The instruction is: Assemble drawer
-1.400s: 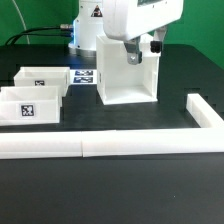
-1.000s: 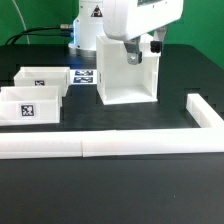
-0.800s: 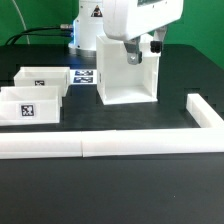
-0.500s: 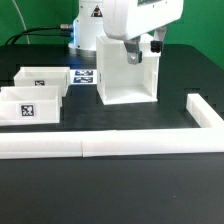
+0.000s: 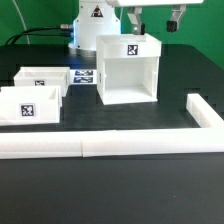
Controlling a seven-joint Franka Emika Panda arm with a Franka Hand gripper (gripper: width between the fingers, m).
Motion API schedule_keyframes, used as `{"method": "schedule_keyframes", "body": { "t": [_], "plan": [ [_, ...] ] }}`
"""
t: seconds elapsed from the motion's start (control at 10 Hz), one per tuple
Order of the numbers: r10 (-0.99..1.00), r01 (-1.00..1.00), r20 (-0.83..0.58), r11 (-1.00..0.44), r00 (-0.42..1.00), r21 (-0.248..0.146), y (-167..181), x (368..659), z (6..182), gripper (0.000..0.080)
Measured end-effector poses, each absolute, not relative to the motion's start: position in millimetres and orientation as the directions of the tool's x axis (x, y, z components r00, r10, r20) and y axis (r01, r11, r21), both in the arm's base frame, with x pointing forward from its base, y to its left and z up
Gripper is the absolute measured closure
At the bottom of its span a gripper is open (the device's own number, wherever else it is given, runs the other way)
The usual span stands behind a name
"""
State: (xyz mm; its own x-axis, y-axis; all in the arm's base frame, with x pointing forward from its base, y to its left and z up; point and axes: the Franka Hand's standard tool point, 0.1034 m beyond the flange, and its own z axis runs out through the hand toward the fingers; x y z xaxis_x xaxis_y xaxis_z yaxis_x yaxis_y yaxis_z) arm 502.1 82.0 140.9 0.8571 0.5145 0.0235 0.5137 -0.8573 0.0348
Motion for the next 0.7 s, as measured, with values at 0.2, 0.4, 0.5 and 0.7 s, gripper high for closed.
{"method": "schedule_keyframes", "body": {
  "t": [0.2,0.4,0.5,0.7],
  "plan": [
    [0.514,0.513,0.023,-0.858,0.857,0.034,82,502,140.4,0.015],
    [0.356,0.354,0.041,-0.934,0.933,0.051,89,483,145.5,0.015],
    [0.283,0.28,0.037,-0.958,0.958,0.065,95,464,147.9,0.015],
    [0.221,0.219,0.031,-0.973,0.975,0.07,103,438,144.3,0.015]
  ]
}}
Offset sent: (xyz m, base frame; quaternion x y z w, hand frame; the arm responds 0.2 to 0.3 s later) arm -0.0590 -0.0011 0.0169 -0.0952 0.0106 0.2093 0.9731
